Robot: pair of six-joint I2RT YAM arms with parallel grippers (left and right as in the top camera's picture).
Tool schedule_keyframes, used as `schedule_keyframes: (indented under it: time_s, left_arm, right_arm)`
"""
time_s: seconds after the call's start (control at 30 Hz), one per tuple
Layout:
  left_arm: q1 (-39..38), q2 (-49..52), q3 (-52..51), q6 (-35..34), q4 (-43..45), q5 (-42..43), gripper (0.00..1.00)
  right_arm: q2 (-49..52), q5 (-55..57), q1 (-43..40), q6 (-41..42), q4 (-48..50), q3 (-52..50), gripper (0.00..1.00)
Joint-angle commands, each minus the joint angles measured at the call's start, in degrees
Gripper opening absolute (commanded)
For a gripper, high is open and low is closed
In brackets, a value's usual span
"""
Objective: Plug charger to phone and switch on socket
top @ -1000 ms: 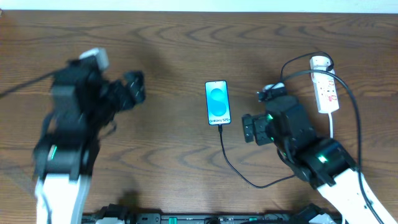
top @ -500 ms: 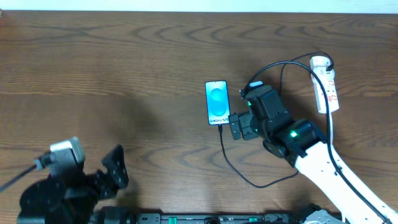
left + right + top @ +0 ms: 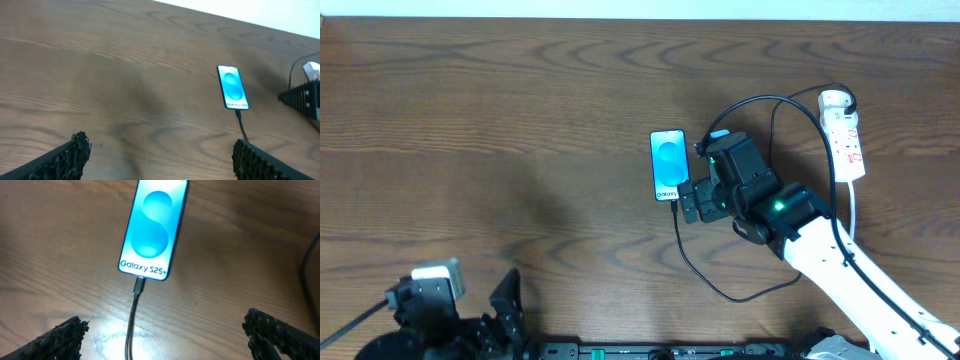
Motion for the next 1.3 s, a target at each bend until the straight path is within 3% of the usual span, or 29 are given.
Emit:
schedule_keyframes:
  time_s: [0.0, 0.4, 0.9, 1.27]
  left_arm:
    - [0.2, -3.4, 0.0, 2.8, -0.6, 0.7, 0.93]
    - [0.9, -14.5, -4.7, 0.8, -1.9, 0.7, 0.93]
    - [9.2, -18.9, -4.8, 0.2, -2.0, 2.4, 0.93]
    - [9.3, -20.5, -5.1, 0.2, -1.5, 3.7, 0.93]
  right_arm:
    - [0.0, -1.6, -0.1, 2.0, -0.3, 0.6, 0.99]
    - [0.0, -5.8, -0.1, 2.9, -0.6, 0.6, 0.99]
    - [0.0, -5.7, -0.1, 2.8, -0.5, 0.6, 0.99]
    - [0.0, -5.4, -0.1, 2.6, -2.1, 0.6, 0.99]
